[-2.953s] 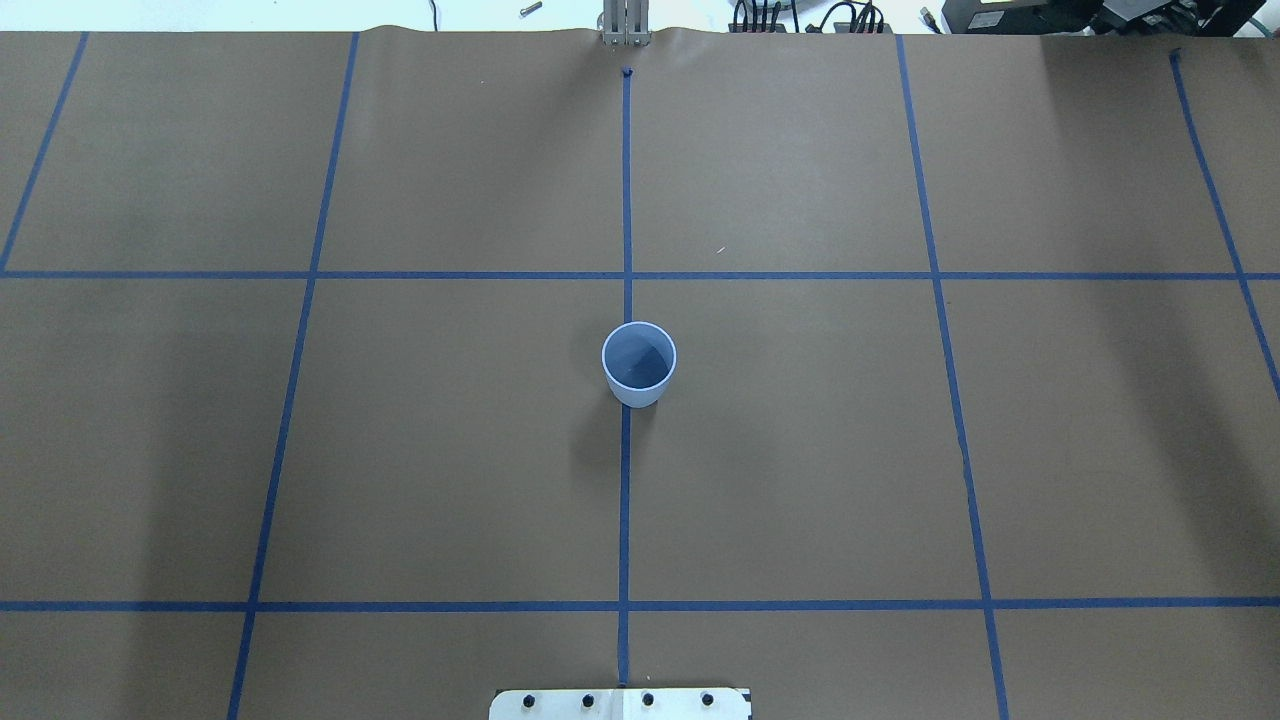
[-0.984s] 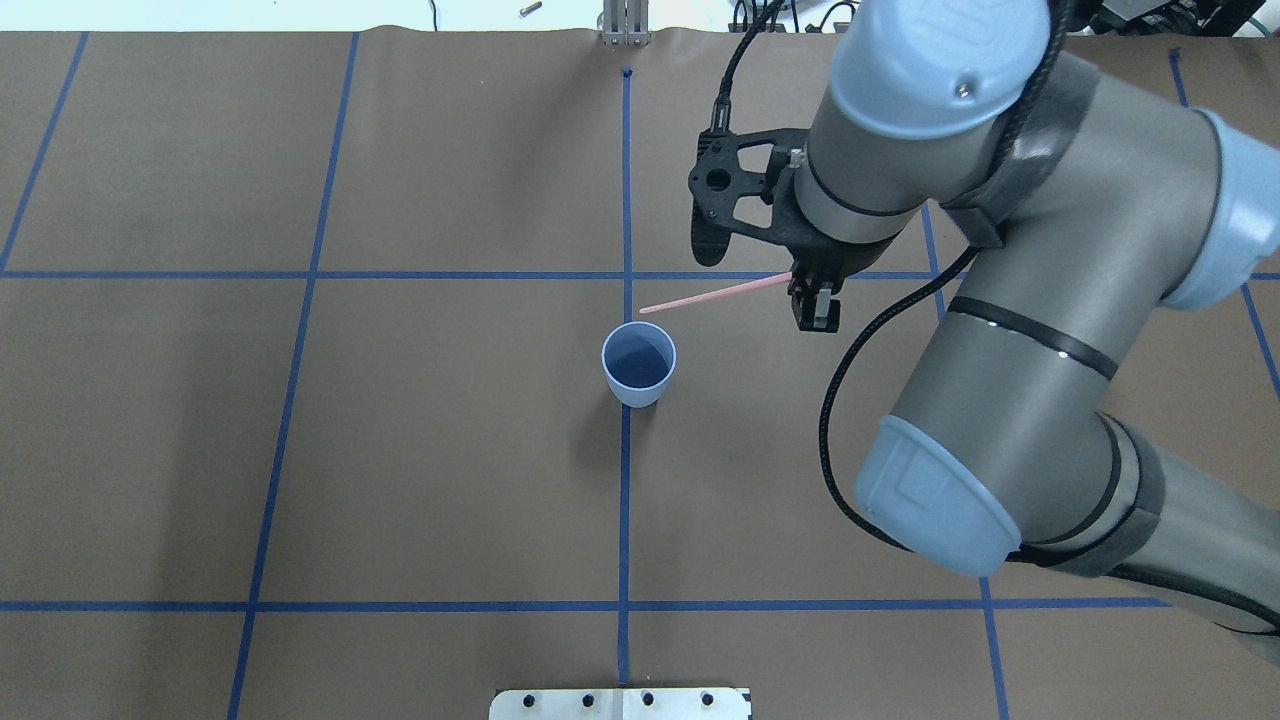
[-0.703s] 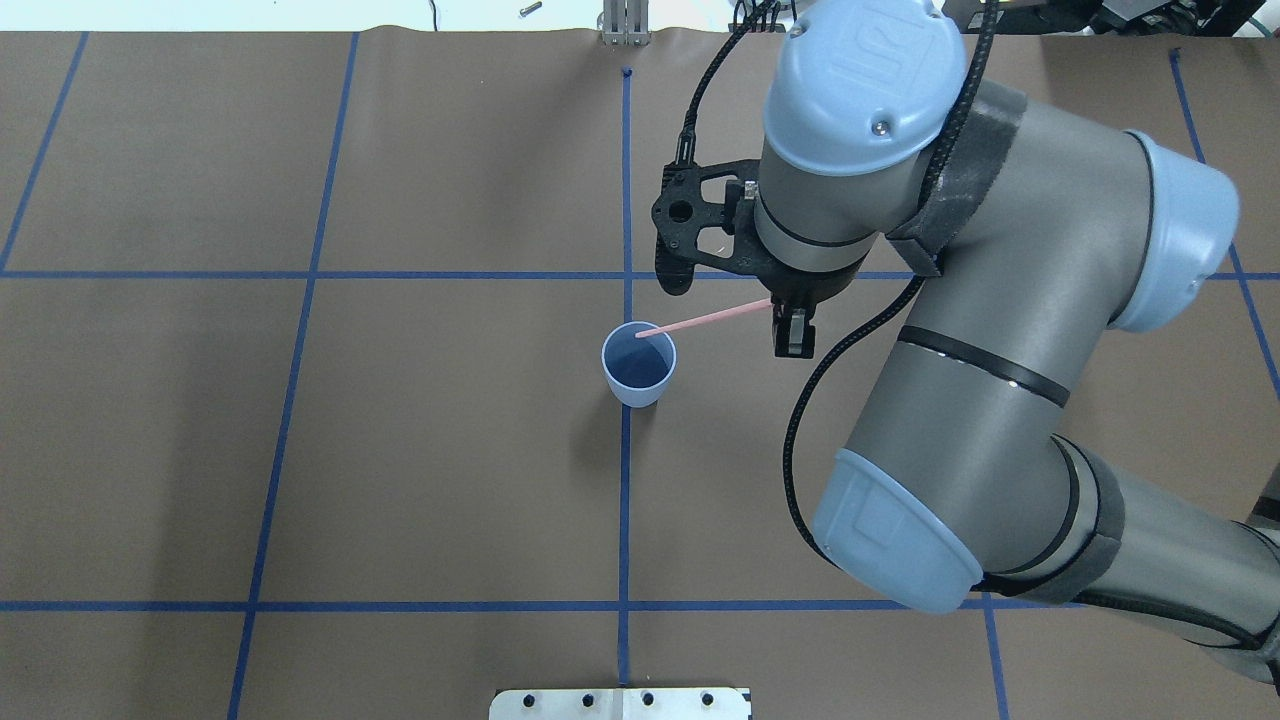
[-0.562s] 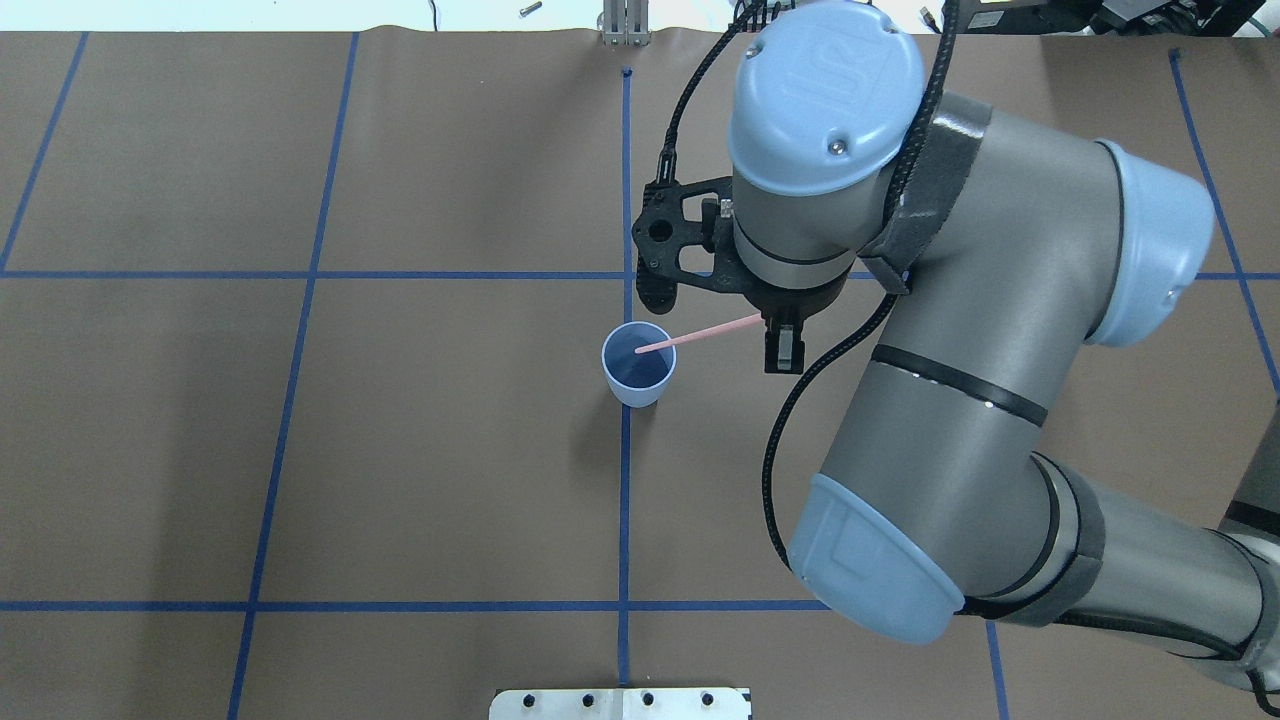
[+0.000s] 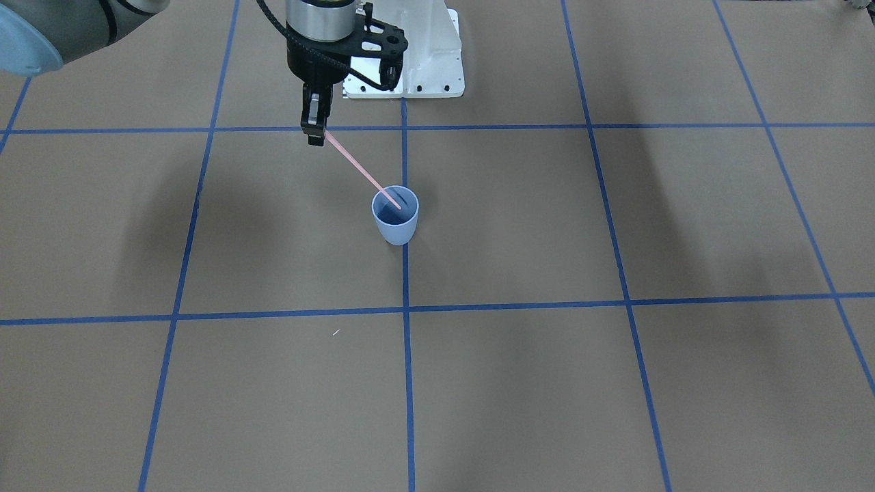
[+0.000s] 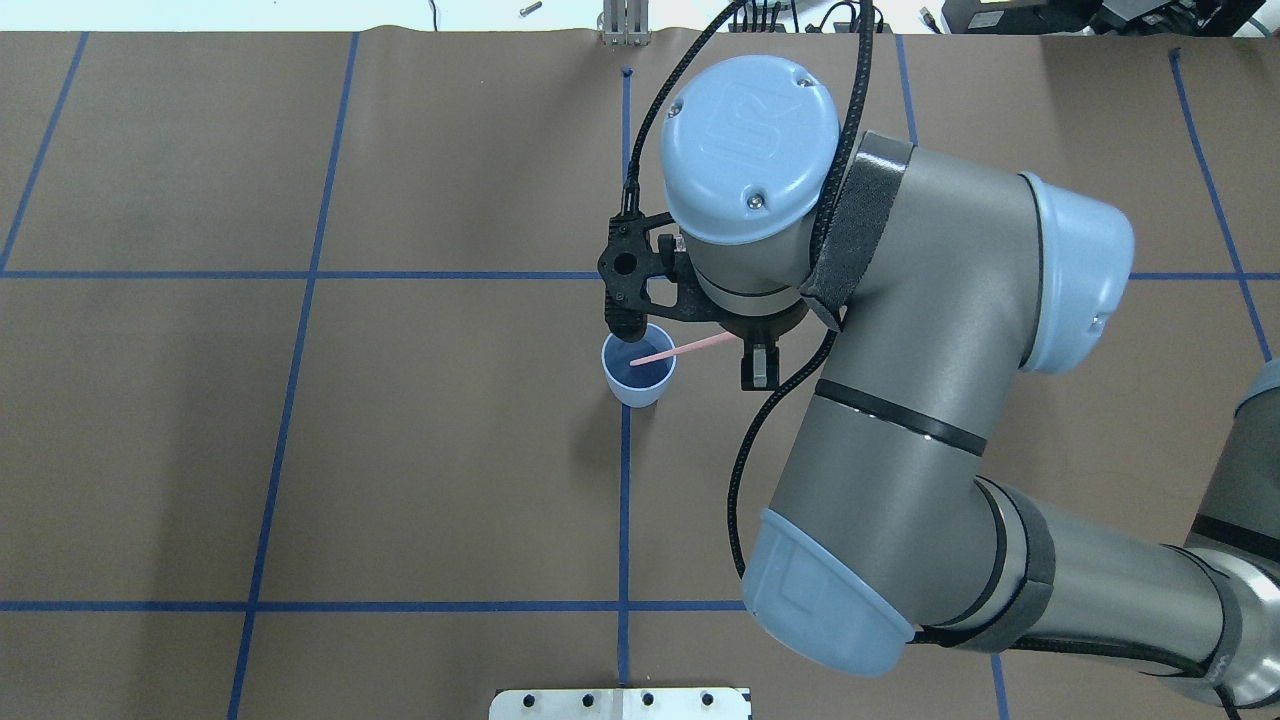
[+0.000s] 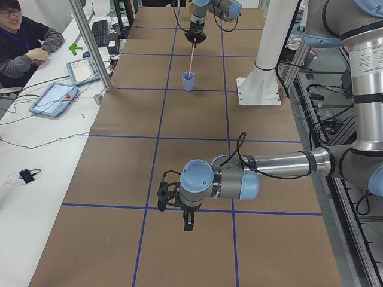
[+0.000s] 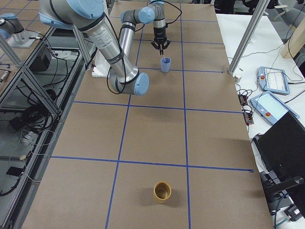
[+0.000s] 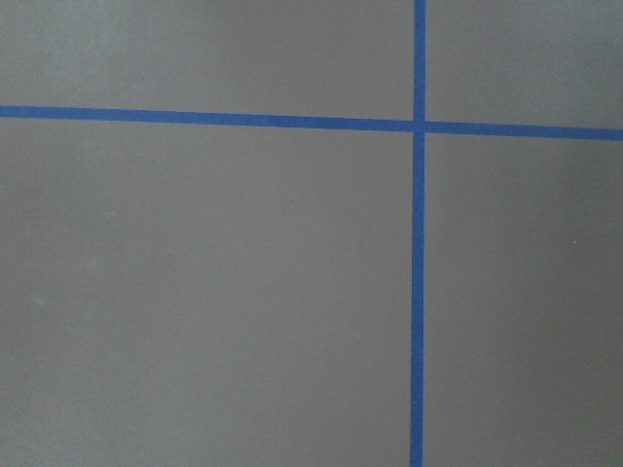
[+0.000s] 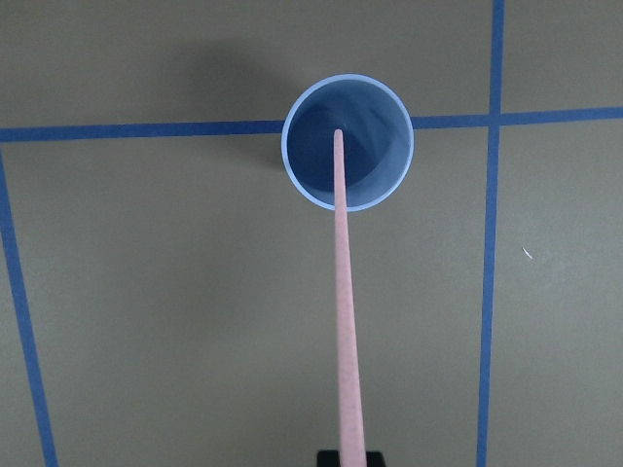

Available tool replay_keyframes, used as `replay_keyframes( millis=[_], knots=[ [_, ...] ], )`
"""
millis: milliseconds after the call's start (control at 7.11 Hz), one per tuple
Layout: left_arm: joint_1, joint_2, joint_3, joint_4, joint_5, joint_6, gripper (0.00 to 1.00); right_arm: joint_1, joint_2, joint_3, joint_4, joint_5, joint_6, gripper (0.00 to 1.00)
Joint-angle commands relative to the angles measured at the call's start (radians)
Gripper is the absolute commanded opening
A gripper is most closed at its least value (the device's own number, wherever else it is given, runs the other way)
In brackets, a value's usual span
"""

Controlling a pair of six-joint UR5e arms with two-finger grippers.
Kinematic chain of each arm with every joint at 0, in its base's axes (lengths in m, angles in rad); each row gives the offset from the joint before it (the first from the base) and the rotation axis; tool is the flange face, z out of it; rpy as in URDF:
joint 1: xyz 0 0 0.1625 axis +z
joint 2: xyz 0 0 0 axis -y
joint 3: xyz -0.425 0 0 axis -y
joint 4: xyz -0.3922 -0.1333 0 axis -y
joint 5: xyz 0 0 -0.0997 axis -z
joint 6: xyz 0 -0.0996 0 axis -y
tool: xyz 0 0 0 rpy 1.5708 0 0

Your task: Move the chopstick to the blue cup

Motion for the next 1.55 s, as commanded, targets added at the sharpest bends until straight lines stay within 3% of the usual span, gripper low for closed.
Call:
replay_keyframes(
  millis=[0,281,422,562,703,984,1406],
  knots=[
    [0.000,0.000,0.003,-0.001,0.000,0.000,0.98,-0.017,0.003,-0.054,0.063,-0.024,0.001,0.16],
    [0.002,-0.001,0.004,-0.001,0.000,0.000,0.98,-0.031,-0.006,-0.079,0.085,-0.036,-0.001,0.17],
    [0.002,-0.002,0.004,-0.001,0.000,0.000,0.98,-0.040,-0.008,-0.087,0.086,-0.039,-0.002,0.24],
    [0.002,-0.002,0.003,-0.001,0.000,0.000,0.98,-0.060,-0.006,-0.088,0.092,-0.082,-0.013,0.37],
    [0.002,-0.002,0.004,-0.001,0.000,0.000,0.98,-0.092,-0.029,-0.090,0.173,-0.138,-0.013,0.54],
    [0.002,-0.002,0.007,-0.001,0.000,0.000,0.98,-0.092,-0.031,-0.081,0.214,-0.140,0.001,0.65],
    [0.002,-0.002,0.012,-0.001,0.000,0.000,0.98,-0.069,-0.028,0.008,0.272,-0.136,0.013,0.83]
  ],
)
